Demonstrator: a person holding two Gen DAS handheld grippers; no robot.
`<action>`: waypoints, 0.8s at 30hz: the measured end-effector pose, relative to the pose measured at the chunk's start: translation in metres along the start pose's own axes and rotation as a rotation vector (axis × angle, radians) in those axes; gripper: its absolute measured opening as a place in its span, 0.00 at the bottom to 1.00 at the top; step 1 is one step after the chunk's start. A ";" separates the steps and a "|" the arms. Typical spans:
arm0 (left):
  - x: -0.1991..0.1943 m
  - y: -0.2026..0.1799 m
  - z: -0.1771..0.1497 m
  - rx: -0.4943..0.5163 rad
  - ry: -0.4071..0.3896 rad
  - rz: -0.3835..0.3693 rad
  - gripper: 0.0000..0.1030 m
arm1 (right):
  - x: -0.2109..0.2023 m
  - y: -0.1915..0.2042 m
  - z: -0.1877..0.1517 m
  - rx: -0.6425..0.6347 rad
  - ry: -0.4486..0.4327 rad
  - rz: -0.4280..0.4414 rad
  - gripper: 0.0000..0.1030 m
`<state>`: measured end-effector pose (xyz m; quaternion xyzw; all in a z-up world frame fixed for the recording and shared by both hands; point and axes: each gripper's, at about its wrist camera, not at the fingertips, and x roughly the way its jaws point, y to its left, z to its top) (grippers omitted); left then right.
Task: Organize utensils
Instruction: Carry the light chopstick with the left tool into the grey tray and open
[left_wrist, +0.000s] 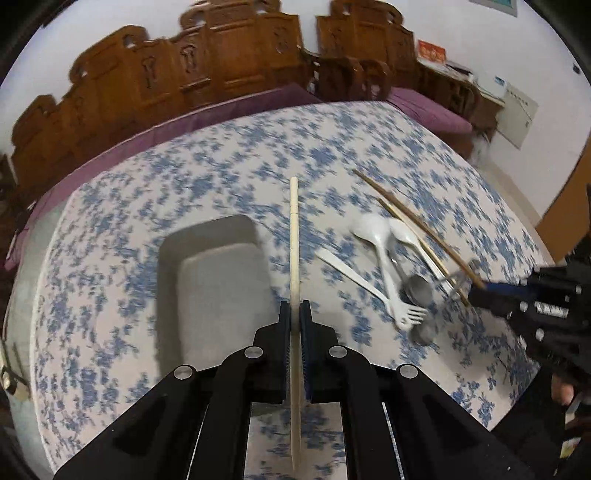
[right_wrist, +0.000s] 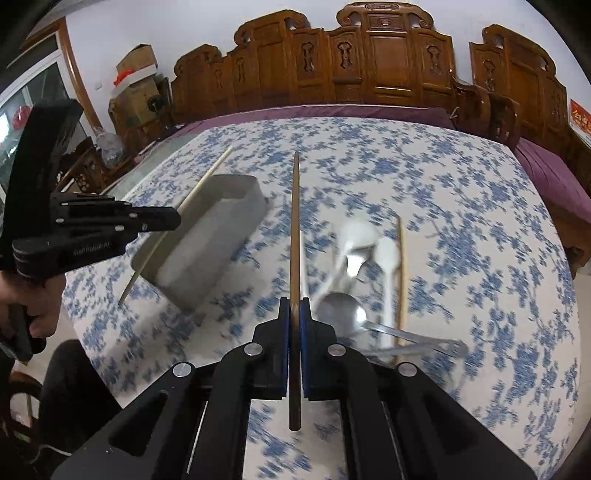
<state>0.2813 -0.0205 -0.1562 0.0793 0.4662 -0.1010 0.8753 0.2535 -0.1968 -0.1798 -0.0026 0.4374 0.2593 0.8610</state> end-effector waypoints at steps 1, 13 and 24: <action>-0.001 0.006 0.001 -0.011 -0.003 0.006 0.04 | 0.003 0.006 0.003 0.001 -0.002 0.006 0.06; 0.024 0.078 -0.006 -0.157 0.003 0.029 0.04 | 0.023 0.050 0.022 0.008 -0.006 0.027 0.06; 0.032 0.094 -0.009 -0.194 -0.014 0.017 0.19 | 0.042 0.072 0.026 0.005 0.011 0.015 0.06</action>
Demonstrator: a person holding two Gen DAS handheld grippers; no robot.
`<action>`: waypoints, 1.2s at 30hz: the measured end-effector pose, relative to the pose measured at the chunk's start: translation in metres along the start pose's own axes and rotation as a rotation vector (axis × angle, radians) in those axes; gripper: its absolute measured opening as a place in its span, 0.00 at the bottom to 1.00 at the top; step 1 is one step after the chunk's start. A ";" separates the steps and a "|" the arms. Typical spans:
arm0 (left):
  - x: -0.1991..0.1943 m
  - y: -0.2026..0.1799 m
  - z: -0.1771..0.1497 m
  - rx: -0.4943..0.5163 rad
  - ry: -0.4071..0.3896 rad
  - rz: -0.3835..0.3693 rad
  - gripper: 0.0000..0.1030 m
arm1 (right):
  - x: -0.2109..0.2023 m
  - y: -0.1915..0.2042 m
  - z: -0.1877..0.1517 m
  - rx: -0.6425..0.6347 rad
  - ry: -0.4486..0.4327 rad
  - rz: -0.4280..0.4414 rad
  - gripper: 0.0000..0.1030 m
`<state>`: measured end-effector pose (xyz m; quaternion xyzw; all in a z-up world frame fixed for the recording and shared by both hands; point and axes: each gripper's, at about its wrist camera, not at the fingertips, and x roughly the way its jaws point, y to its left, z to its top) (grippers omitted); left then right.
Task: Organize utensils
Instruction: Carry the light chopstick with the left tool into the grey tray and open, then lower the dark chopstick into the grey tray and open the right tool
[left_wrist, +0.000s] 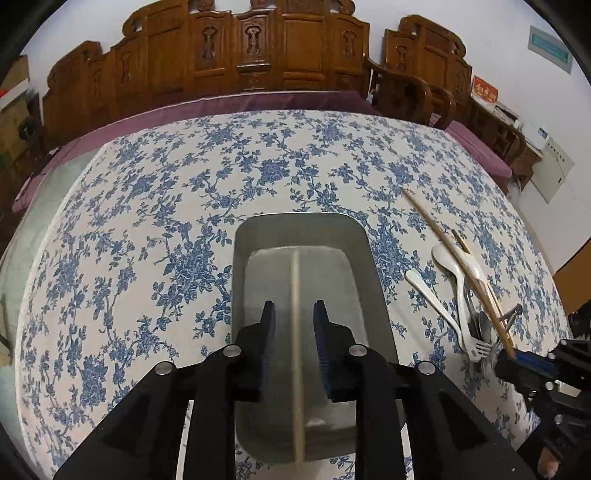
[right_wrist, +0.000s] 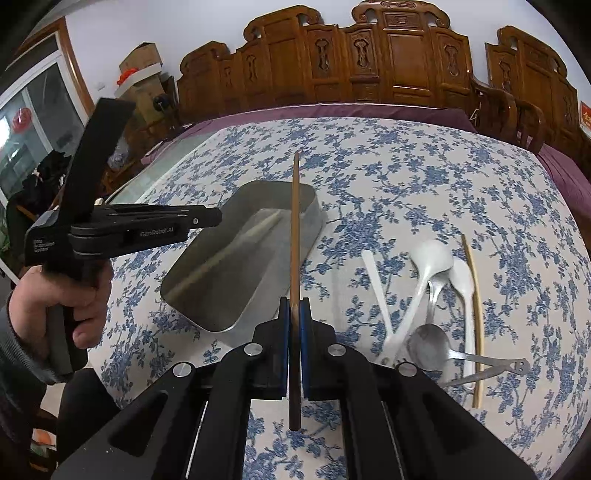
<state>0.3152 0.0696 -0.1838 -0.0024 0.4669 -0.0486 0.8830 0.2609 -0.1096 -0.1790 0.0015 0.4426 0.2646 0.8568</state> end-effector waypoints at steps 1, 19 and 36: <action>-0.003 0.002 -0.002 0.000 -0.006 -0.001 0.19 | 0.002 0.002 0.001 -0.003 0.000 -0.001 0.06; -0.059 0.049 -0.020 0.013 -0.066 0.020 0.19 | 0.077 0.049 0.034 0.135 0.064 0.023 0.06; -0.071 0.065 -0.027 -0.006 -0.078 0.015 0.20 | 0.099 0.058 0.030 0.138 0.066 0.097 0.29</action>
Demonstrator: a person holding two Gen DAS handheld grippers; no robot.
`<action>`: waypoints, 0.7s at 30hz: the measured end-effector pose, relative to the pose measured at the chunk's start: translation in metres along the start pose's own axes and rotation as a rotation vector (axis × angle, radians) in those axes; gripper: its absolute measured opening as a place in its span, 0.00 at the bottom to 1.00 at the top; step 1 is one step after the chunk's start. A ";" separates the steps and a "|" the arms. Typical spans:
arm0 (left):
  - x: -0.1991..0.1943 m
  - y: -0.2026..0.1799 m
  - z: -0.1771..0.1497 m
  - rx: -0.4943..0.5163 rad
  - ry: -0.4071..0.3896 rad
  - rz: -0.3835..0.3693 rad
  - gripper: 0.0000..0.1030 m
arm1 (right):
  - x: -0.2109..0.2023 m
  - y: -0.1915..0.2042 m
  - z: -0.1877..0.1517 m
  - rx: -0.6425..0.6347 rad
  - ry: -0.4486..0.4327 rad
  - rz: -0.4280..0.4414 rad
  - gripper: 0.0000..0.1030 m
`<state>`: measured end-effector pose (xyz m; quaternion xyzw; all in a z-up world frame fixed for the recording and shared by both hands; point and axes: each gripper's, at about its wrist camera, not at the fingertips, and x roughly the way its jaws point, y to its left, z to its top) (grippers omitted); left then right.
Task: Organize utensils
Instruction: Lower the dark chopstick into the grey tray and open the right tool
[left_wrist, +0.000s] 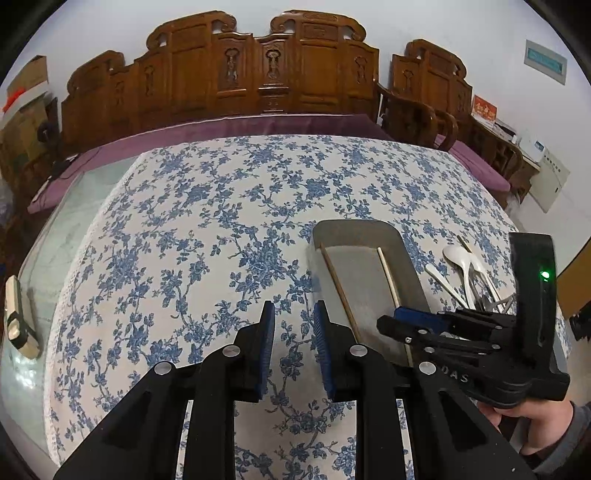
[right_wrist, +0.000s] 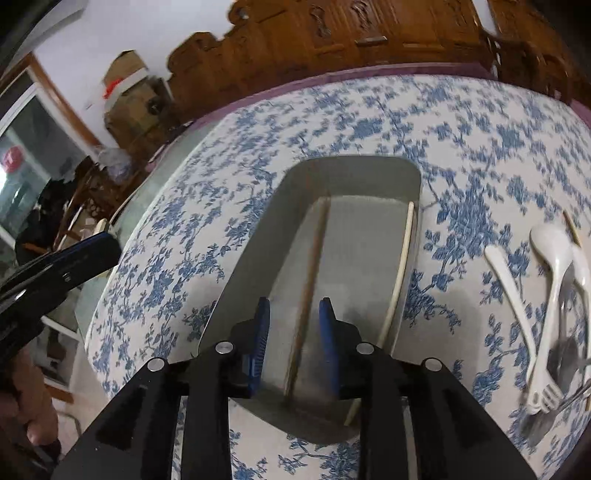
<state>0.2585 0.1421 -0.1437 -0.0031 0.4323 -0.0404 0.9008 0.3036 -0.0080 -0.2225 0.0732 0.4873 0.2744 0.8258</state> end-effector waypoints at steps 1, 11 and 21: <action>-0.001 -0.002 0.000 0.003 -0.002 0.001 0.21 | -0.004 0.000 -0.001 -0.014 -0.007 -0.002 0.29; -0.009 -0.035 -0.002 0.029 -0.019 -0.040 0.25 | -0.074 -0.033 -0.022 -0.134 -0.083 -0.063 0.29; -0.007 -0.105 -0.013 0.097 -0.023 -0.111 0.47 | -0.141 -0.117 -0.067 -0.118 -0.091 -0.192 0.29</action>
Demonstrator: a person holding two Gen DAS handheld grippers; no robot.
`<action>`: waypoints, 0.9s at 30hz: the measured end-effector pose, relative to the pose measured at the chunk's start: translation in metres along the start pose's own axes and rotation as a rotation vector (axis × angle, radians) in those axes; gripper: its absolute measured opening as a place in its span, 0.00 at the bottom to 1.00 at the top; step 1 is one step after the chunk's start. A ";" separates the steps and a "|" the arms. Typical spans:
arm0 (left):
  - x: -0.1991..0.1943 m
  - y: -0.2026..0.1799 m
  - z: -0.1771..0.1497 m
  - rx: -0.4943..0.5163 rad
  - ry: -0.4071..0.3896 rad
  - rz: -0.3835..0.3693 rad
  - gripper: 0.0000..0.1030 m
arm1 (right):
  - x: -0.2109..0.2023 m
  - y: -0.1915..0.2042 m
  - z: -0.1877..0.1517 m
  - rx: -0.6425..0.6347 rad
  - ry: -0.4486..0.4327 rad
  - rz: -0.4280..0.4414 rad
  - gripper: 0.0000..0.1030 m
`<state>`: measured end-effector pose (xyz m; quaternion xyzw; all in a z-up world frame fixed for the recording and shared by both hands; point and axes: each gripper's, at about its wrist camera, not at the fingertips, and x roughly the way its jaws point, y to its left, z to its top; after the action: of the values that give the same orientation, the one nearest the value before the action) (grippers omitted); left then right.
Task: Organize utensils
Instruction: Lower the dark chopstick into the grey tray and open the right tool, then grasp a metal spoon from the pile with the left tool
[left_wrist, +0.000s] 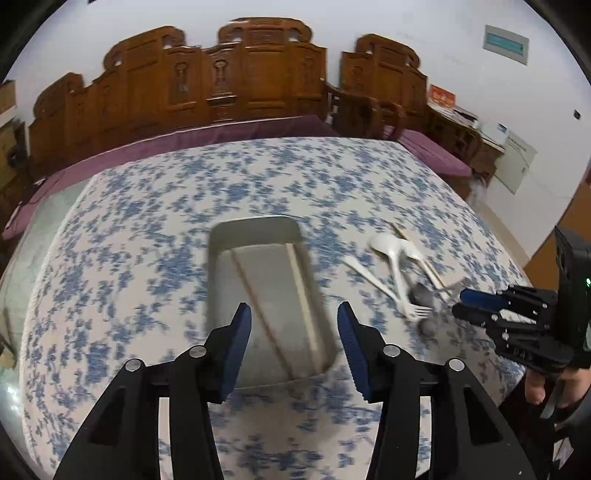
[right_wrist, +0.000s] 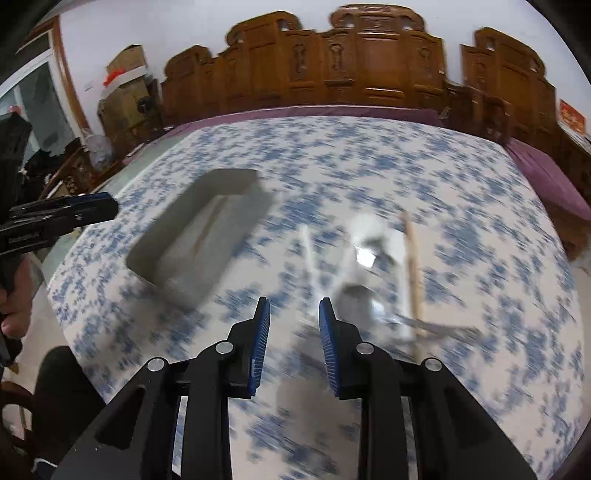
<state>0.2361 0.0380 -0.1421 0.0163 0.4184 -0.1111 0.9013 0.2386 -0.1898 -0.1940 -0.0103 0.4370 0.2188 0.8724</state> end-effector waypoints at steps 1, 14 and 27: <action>0.002 -0.010 -0.002 0.010 0.000 -0.009 0.49 | -0.002 -0.006 -0.003 0.003 0.003 -0.012 0.29; 0.054 -0.087 -0.025 0.043 0.093 -0.094 0.53 | -0.009 -0.069 -0.029 0.069 0.022 -0.064 0.29; 0.125 -0.123 -0.023 -0.021 0.240 -0.187 0.40 | -0.017 -0.090 -0.025 0.104 0.015 -0.079 0.29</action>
<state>0.2703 -0.1028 -0.2437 -0.0192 0.5240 -0.1874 0.8307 0.2463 -0.2830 -0.2125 0.0160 0.4534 0.1611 0.8765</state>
